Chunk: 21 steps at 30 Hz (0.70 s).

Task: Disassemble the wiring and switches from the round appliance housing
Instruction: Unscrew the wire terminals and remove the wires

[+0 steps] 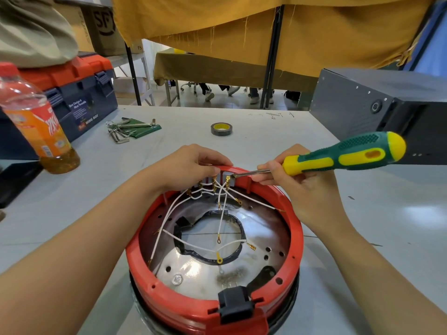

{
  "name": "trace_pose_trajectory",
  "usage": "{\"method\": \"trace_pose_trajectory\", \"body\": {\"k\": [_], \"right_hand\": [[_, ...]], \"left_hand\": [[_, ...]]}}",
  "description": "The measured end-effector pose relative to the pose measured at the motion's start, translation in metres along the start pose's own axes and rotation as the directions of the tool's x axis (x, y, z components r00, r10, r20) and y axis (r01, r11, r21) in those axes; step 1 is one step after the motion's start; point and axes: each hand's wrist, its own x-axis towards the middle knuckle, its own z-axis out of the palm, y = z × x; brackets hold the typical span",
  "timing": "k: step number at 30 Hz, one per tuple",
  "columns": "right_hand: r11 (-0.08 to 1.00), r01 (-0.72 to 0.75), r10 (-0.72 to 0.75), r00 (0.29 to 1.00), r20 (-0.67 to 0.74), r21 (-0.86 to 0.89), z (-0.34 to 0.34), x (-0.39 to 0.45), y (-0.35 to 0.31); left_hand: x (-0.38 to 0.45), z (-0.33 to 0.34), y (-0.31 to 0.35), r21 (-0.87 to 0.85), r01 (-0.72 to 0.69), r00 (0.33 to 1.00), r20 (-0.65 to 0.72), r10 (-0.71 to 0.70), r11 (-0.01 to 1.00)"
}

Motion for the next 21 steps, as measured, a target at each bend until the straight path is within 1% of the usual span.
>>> {"method": "trace_pose_trajectory", "body": {"k": [13,21], "right_hand": [[0.979,-0.139,0.147,0.988,-0.042,0.151,-0.005,0.011,0.011],[0.931,-0.239,0.262,0.964,-0.050,0.276,-0.009,0.018,0.024]], "left_hand": [[0.002,0.000,0.001,0.024,0.001,1.000,0.016,-0.002,1.000],[0.001,0.000,0.002,0.018,0.002,1.000,0.014,-0.003,1.000]]}}
